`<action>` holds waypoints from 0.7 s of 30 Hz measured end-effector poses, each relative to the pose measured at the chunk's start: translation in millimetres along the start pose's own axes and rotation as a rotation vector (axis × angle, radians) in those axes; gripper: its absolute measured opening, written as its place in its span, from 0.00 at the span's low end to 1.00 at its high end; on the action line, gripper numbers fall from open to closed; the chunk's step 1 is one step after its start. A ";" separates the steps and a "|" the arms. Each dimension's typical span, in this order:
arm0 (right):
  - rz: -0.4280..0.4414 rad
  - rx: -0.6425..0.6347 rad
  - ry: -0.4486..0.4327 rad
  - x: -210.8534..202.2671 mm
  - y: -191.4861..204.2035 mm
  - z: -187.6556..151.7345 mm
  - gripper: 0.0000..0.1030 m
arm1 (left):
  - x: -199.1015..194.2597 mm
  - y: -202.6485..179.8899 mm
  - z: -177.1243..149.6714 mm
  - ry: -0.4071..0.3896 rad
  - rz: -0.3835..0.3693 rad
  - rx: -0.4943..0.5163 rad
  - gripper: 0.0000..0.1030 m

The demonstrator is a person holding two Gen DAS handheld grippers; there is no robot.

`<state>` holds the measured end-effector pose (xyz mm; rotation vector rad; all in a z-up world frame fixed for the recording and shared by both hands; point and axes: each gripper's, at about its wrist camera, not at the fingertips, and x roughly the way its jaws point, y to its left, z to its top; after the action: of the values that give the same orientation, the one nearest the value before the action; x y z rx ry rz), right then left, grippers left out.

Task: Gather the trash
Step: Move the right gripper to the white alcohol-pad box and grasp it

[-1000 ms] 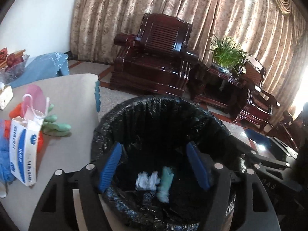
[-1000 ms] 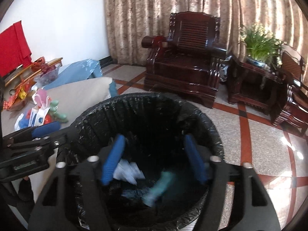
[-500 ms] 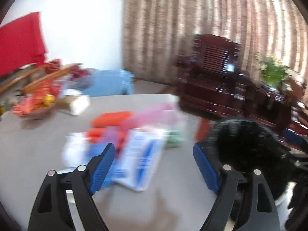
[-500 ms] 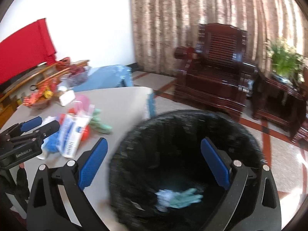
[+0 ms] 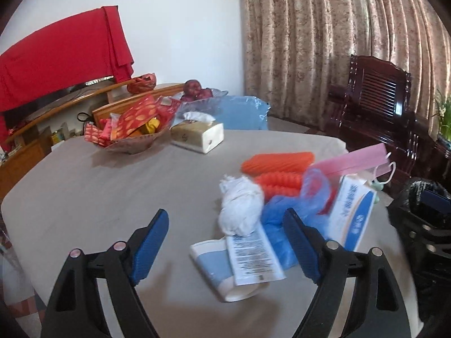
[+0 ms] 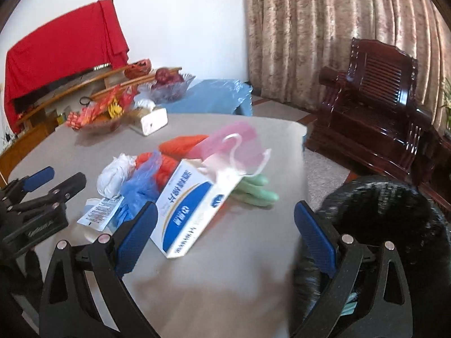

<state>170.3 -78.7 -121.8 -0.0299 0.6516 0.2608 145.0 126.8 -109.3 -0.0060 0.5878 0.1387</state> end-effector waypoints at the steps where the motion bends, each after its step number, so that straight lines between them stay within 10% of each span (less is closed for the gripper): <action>1: 0.004 0.007 0.013 7.5 4.1 0.3 0.92 | 1.9 3.4 -3.0 0.004 0.002 -0.004 0.79; 21: -0.050 0.007 0.115 75.9 36.8 4.4 0.92 | 22.1 19.7 -21.0 0.061 0.015 -0.045 0.79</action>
<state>221.8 -25.1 -162.1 -0.0549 0.7650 0.2092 149.0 148.1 -138.4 -0.0492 0.6456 0.1665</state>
